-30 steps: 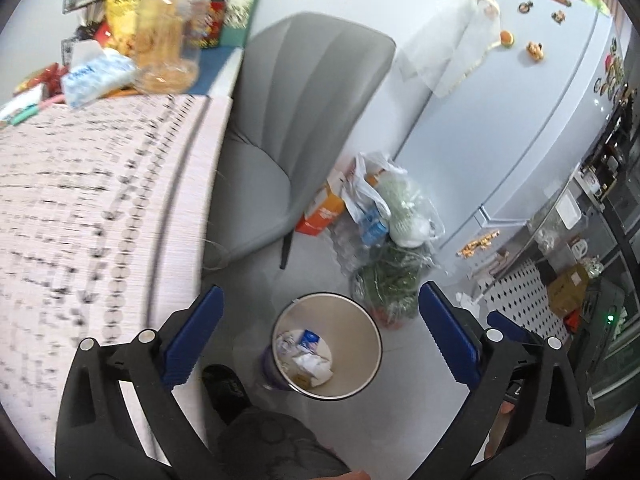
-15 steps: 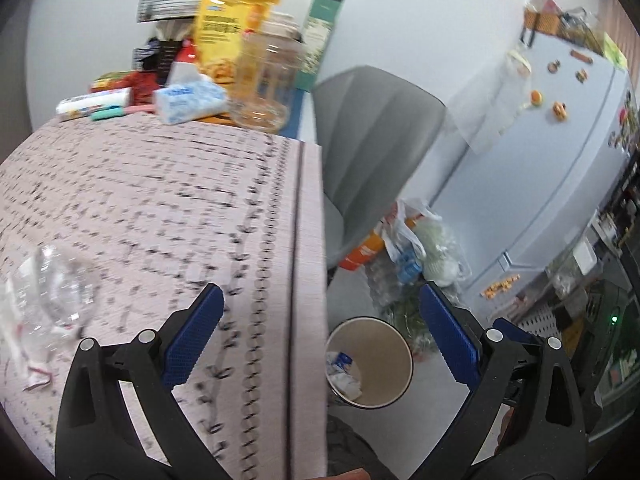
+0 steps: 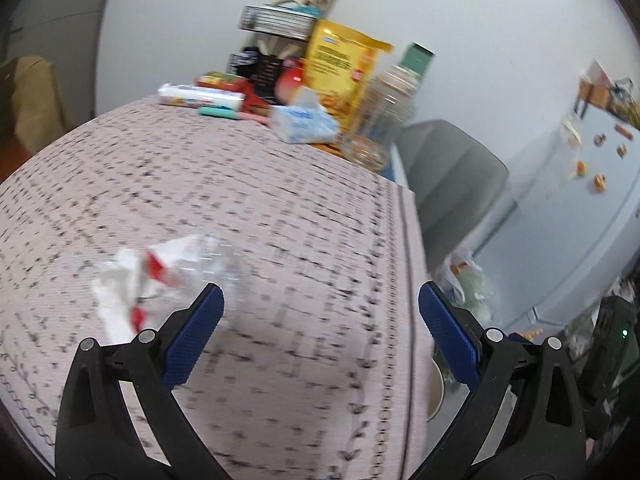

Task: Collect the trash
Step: 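Move both tools back over the table toward the remaining trash, then grasp a white tissue with the left tool while the right tool grasps the red-and-white carton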

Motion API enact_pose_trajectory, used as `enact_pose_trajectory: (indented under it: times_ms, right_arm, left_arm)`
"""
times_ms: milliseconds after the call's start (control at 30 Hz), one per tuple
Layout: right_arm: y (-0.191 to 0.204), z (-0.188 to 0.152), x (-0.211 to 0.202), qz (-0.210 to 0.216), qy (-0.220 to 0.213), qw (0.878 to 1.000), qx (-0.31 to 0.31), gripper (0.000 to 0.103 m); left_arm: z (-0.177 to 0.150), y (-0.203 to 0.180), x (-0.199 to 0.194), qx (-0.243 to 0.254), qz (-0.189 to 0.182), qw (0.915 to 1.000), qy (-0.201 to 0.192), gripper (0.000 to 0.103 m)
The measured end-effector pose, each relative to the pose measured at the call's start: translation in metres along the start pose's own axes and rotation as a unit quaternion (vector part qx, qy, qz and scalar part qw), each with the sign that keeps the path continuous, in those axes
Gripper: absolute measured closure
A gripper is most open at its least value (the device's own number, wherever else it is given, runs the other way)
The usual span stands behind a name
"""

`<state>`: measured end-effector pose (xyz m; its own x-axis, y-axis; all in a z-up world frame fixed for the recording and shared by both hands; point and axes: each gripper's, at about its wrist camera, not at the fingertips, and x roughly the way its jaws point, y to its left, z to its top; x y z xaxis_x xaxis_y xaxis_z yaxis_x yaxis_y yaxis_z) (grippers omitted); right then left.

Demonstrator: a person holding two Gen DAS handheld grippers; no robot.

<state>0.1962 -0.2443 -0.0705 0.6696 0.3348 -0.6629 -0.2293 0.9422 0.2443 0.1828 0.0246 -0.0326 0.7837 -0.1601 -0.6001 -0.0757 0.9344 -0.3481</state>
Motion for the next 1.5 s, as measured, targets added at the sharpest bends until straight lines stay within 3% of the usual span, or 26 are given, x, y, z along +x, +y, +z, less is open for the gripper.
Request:
enact_pose_trajectory:
  times_ms: [200,500,733,933,1000,1100,1233,1333,1500]
  right_arm:
    - [0.051,0.006,0.011,0.022,0.01,0.999,-0.039,0.008]
    - [0.095,0.0,0.025,0.047,0.026,0.997,-0.056,0.008]
    - [0.118,-0.004,0.031,0.057,0.036,0.995,-0.069,0.008]
    - [0.128,-0.007,0.035,0.071,0.049,0.994,-0.066,0.008]
    - [0.132,-0.007,0.036,0.071,0.05,0.994,-0.069,0.008]
    - [0.136,-0.007,0.036,0.075,0.051,0.993,-0.075,0.008]
    - [0.14,-0.008,0.04,0.078,0.056,0.992,-0.078,0.008]
    - [0.147,-0.01,0.044,0.084,0.063,0.991,-0.082,0.008]
    - [0.169,-0.016,0.053,0.109,0.073,0.986,-0.1,0.01]
  left_arm:
    - [0.003,0.052,-0.021,-0.037,0.024,0.9988,-0.022,0.006]
    - [-0.008,0.119,-0.03,-0.08,0.052,0.9953,-0.015,0.007]
    - [-0.013,0.152,-0.012,-0.103,0.057,0.993,0.009,0.009]
    - [-0.007,0.158,0.006,-0.113,0.041,0.9926,0.017,0.015]
    - [-0.005,0.161,0.014,-0.124,0.03,0.9917,0.018,0.02]
    - [-0.003,0.163,0.021,-0.131,0.026,0.9907,0.022,0.035]
    - [-0.003,0.167,0.025,-0.134,0.028,0.9899,0.036,0.088]
    - [-0.005,0.166,0.019,-0.125,0.029,0.991,0.037,0.094]
    - [-0.008,0.168,-0.005,-0.126,0.033,0.9913,0.02,0.094]
